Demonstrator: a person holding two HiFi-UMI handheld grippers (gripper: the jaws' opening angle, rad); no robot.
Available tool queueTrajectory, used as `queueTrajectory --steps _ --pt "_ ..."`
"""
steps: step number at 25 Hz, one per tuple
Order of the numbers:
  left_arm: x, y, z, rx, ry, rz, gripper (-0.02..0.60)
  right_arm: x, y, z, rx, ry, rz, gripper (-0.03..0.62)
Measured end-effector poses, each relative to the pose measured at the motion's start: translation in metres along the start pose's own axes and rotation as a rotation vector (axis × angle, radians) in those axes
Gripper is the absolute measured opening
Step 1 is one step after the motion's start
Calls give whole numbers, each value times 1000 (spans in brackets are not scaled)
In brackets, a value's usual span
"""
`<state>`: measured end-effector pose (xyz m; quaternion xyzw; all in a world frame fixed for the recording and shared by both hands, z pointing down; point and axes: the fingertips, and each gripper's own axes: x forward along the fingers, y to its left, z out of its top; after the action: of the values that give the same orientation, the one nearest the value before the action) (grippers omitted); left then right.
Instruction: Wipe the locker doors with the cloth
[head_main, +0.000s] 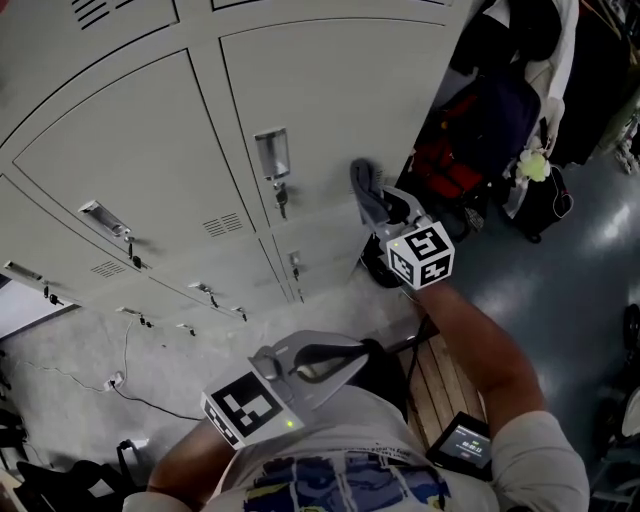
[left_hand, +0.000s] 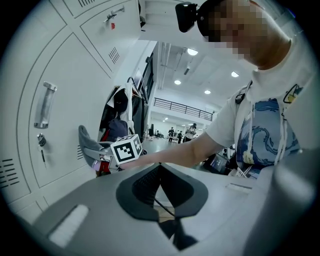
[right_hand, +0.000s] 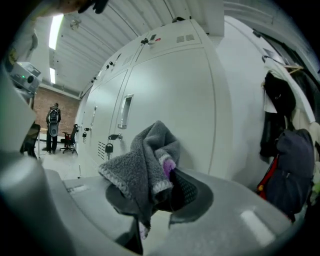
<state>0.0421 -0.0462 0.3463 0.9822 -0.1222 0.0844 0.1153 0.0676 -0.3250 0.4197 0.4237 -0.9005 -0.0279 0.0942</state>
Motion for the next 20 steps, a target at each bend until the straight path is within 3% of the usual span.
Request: queueTrajectory --steps 8,20 --pt "21 -2 0 -8 14 -4 3 -21 -64 -50 41 70 -123 104" --pt "31 8 -3 -25 37 44 3 2 -64 -74 48 99 -81 104"
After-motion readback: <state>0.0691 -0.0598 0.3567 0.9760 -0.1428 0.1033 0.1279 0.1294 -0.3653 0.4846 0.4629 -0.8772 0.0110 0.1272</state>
